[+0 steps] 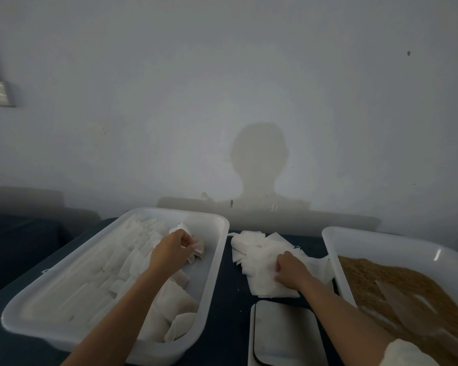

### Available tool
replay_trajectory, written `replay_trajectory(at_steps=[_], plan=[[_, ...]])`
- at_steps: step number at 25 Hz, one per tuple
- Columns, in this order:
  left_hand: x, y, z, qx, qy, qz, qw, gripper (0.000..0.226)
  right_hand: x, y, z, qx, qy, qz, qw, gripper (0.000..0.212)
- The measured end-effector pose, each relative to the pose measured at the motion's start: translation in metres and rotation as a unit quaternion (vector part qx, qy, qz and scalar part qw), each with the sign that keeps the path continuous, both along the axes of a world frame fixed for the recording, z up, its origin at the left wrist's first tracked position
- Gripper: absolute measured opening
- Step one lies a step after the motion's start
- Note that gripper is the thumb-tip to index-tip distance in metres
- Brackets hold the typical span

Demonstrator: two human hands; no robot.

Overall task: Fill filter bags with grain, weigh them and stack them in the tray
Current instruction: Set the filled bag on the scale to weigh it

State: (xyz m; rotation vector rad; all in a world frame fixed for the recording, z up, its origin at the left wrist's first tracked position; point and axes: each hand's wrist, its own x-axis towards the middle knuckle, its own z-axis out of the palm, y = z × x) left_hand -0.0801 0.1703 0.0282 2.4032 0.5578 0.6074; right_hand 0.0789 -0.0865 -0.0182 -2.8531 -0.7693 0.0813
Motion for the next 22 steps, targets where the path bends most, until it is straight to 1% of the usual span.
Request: replay_trajectory(at_steps=[1,3,5,8,10,13,14,16,18,20,22], plan=[[0.0,0.0,-0.001,-0.001,-0.001,0.001,1.0,0.005,0.0,-0.001,0.002,0.0,0.006,0.0,1.0,0.004],[0.001,0.001,-0.002,-0.002,-0.002,0.002,1.0,0.004,0.005,-0.005,0.002,0.024,0.021,-0.024,0.999,0.027],[0.001,-0.001,-0.002,-0.003,0.0,0.0,1.0,0.005,0.008,-0.009,0.002,0.068,0.029,-0.041,0.996,0.035],[0.001,-0.005,0.0,-0.002,0.002,-0.004,1.0,0.008,0.005,-0.008,0.003,0.109,0.021,-0.053,0.992,0.036],[0.001,-0.009,0.003,-0.005,0.003,-0.009,1.0,0.007,0.002,-0.009,0.009,0.161,0.002,-0.071,0.984,0.038],[0.001,-0.02,0.011,-0.017,-0.002,-0.028,0.999,0.003,-0.002,-0.015,0.034,0.259,-0.03,-0.089,0.961,0.028],[0.001,-0.027,0.015,-0.027,-0.012,-0.039,0.999,0.005,-0.005,-0.017,0.046,0.297,-0.032,-0.086,0.95,0.024],[0.0,-0.051,0.025,-0.049,-0.035,-0.088,0.994,0.01,-0.016,-0.021,0.073,0.385,-0.013,-0.082,0.919,0.021],[-0.001,-0.083,0.037,-0.055,-0.058,-0.174,0.981,0.013,-0.034,-0.028,0.1,0.446,0.022,-0.062,0.893,0.023],[-0.001,-0.119,0.047,-0.087,-0.074,-0.256,0.96,0.01,-0.057,-0.038,0.119,0.461,0.066,-0.023,0.885,0.024],[-0.001,-0.152,0.054,-0.145,-0.079,-0.3,0.94,0.014,-0.081,-0.048,0.13,0.457,0.106,0.012,0.883,0.024]])
